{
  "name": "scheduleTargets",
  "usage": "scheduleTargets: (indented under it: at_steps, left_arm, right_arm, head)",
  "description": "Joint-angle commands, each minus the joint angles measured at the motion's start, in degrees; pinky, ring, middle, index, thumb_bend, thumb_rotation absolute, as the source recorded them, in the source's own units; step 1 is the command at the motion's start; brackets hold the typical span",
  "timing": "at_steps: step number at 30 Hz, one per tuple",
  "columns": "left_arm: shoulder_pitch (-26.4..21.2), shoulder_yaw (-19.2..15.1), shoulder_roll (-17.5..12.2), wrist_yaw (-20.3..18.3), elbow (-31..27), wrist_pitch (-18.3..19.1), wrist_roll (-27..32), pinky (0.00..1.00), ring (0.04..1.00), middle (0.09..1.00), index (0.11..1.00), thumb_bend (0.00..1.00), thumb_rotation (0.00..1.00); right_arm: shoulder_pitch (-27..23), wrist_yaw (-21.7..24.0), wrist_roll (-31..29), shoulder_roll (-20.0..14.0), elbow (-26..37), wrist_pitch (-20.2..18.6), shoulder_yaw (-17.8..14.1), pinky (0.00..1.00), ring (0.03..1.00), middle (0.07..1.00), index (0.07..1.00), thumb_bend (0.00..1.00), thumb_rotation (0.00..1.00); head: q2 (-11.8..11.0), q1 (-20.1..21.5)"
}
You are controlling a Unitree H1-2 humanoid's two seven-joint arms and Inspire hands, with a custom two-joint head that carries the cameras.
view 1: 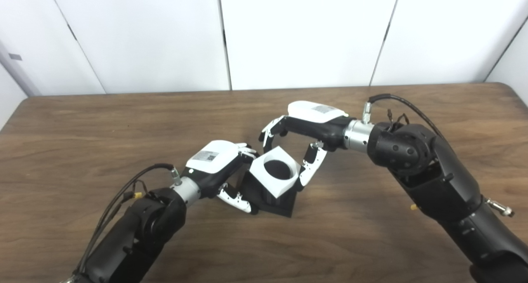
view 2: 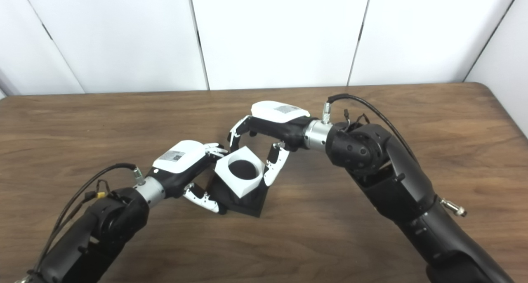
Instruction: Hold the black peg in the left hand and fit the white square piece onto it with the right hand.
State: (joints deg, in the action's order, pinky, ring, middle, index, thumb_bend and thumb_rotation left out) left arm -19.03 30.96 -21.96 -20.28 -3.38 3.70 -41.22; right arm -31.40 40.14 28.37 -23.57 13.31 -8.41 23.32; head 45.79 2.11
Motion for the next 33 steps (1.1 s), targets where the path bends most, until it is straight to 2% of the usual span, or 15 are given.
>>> scheduleTargets:
  at_steps: [1, 11, 15, 21, 22, 24, 30, 33]
  left_arm:
    - [2.29, 3.21, 0.93, -5.81, 2.02, 1.23, -0.29, 0.75, 0.917, 0.842, 0.488, 0.52, 0.07]
    - [2.21, 3.36, 1.2, -5.69, 2.17, 1.27, -0.41, 0.75, 0.916, 0.838, 0.488, 0.52, 0.07]
    - [2.33, 3.18, 1.24, -5.43, 2.27, 1.21, -0.17, 0.75, 0.915, 0.838, 0.487, 0.52, 0.07]
    - [2.2, 3.21, 1.29, -5.75, 2.0, 1.53, -0.27, 0.75, 0.916, 0.842, 0.488, 0.52, 0.07]
    - [2.2, 3.21, 1.28, -5.87, 1.88, 1.67, -0.3, 0.75, 0.917, 0.841, 0.488, 0.52, 0.07]
    - [2.11, 3.34, 1.12, -6.21, 1.64, 1.89, -0.58, 0.75, 0.92, 0.84, 0.488, 0.52, 0.07]
    - [2.03, 3.08, 0.96, -6.5, 1.72, 1.9, -0.46, 0.75, 0.924, 0.843, 0.488, 0.52, 0.07]
    - [2.05, 2.92, 0.98, -6.45, 1.83, 1.71, -0.38, 0.75, 0.922, 0.841, 0.488, 0.52, 0.07]
  right_arm:
    - [-2.04, -0.74, -0.3, 0.88, 1.01, 2.09, 0.45, 0.73, 0.828, 0.793, 0.478, 0.52, 0.13]
    - [-1.83, 0.24, 0.92, 2.06, 0.89, 2.39, 3.04, 0.74, 0.831, 0.795, 0.478, 0.52, 0.13]
    - [-1.5, 0.53, 1.87, 1.51, 0.41, 3.45, 4.39, 0.72, 0.82, 0.789, 0.479, 0.52, 0.13]
    - [-0.86, 2.44, 3.86, 0.12, 0.43, 2.65, 6.72, 0.72, 0.818, 0.798, 0.492, 0.52, 0.15]
    - [-0.83, 2.69, 4.1, -0.09, 0.53, 2.43, 6.99, 0.72, 0.817, 0.804, 0.576, 0.7, 0.21]
    - [-0.75, 3.28, 4.36, -0.48, 0.87, 1.52, 7.21, 0.71, 0.82, 0.817, 0.67, 0.85, 0.26]
    - [-0.99, 4.88, 4.77, -2.27, 0.98, 0.24, 6.09, 0.71, 0.847, 0.864, 0.813, 0.91, 0.29]
    - [-0.68, 4.47, 4.65, -2.97, 0.67, 0.34, 4.94, 0.71, 0.852, 0.877, 0.838, 0.92, 0.27]
  head:
    - [-0.01, 0.14]
    - [0.1, -0.09]
    - [0.05, 0.12]
    - [0.19, -0.07]
    - [0.25, -0.03]
    - [0.25, 0.0]
    - [0.15, 0.22]
    - [0.12, 0.17]
